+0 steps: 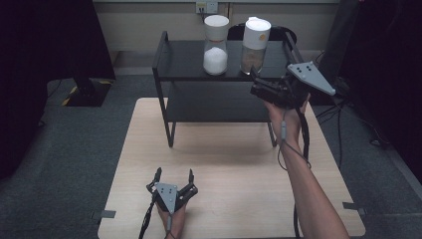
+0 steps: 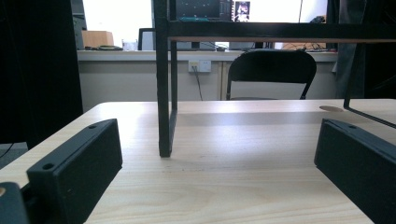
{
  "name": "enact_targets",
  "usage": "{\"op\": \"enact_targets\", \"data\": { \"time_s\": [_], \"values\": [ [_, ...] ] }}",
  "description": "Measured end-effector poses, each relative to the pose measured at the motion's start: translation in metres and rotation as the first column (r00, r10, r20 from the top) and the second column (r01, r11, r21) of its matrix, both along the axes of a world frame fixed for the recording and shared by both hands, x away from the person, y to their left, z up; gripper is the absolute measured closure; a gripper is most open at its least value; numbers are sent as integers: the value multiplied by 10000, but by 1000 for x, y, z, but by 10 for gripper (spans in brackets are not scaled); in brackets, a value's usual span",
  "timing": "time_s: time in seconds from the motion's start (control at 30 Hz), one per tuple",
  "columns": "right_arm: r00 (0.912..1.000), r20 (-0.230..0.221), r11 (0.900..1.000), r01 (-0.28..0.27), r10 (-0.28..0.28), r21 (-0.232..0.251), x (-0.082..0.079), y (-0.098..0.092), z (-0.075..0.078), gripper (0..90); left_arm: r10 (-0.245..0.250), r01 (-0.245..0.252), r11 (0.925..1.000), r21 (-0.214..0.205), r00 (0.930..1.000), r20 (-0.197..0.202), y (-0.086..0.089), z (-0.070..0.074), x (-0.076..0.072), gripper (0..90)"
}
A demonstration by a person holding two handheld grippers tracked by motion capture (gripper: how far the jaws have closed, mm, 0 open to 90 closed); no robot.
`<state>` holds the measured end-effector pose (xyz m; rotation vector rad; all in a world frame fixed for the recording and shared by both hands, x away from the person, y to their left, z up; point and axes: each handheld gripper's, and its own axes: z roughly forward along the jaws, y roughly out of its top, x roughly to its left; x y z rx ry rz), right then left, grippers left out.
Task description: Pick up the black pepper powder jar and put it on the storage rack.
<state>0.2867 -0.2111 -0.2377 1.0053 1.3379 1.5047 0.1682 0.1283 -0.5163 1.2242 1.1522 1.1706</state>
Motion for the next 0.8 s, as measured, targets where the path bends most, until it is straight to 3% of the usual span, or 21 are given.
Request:
{"op": "enact_targets", "data": {
  "time_s": [0.07,0.8],
  "values": [
    [9999,141,9999,97,-95,-133,-3,-1,-7,0,0,0,10000,-1,10000,2,0,0,0,3],
    [9998,10,9997,186,-186,-163,-40,-13,-62,0,53,-53,10000,9,10000,-5,-1,0,0,2]
  ]
}}
